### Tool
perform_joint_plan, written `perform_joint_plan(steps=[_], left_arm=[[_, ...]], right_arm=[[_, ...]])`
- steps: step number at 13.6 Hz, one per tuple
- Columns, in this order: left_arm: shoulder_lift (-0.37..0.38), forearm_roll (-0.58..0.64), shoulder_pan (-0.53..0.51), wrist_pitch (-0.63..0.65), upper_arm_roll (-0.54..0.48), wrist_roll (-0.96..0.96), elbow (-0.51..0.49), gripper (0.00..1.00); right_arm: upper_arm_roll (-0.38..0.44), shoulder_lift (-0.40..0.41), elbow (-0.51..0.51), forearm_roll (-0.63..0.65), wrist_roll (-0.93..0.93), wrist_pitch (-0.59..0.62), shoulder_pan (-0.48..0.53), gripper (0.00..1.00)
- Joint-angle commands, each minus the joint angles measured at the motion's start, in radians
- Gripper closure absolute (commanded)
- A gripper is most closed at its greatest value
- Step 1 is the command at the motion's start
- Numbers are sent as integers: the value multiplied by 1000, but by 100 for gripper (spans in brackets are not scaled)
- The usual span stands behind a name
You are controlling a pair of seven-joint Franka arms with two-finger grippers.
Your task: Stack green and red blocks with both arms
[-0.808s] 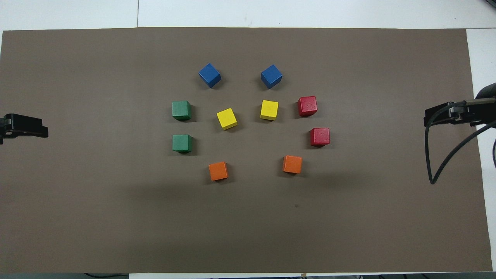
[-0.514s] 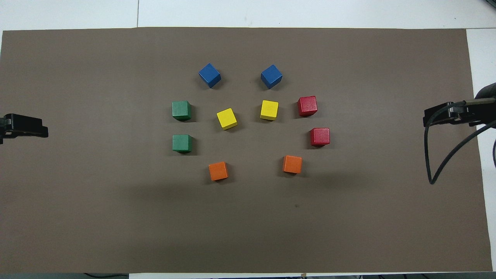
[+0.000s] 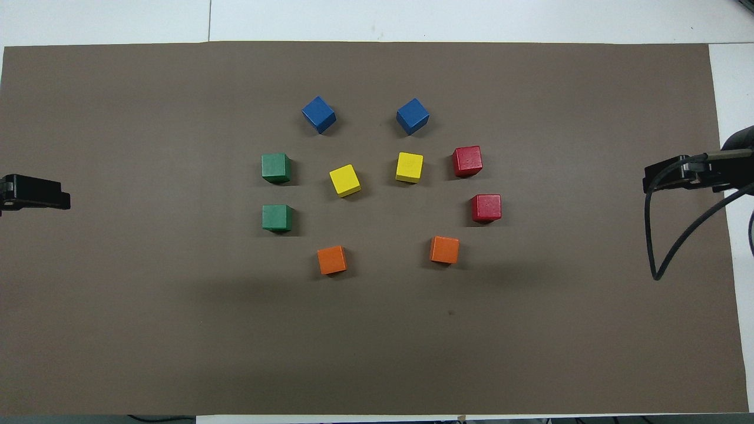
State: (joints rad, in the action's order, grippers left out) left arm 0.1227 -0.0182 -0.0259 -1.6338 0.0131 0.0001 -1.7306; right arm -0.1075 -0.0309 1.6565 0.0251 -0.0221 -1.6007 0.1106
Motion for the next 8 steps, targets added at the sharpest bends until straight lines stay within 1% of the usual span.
perform_joint_plan(steps=[1, 3, 5, 7, 8], left_arm=[[37, 7, 21, -73, 4, 8, -70, 0], [35, 3, 88, -124, 8, -40, -105, 0], [-4, 3, 170, -191, 7, -96, -133, 0], [-17, 3, 219, -282, 8, -115, -199, 0], [-40, 3, 240, -317, 8, -117, -220, 0]], right_arm=[[-11, -7, 11, -10, -18, 8, 6, 0], [-11, -11, 17, -11, -18, 10, 6, 0], [-12, -18, 35, -16, -45, 4, -2, 0], [-12, -20, 45, -30, -99, -5, -35, 0], [-12, -20, 48, -30, -123, -16, -63, 0]])
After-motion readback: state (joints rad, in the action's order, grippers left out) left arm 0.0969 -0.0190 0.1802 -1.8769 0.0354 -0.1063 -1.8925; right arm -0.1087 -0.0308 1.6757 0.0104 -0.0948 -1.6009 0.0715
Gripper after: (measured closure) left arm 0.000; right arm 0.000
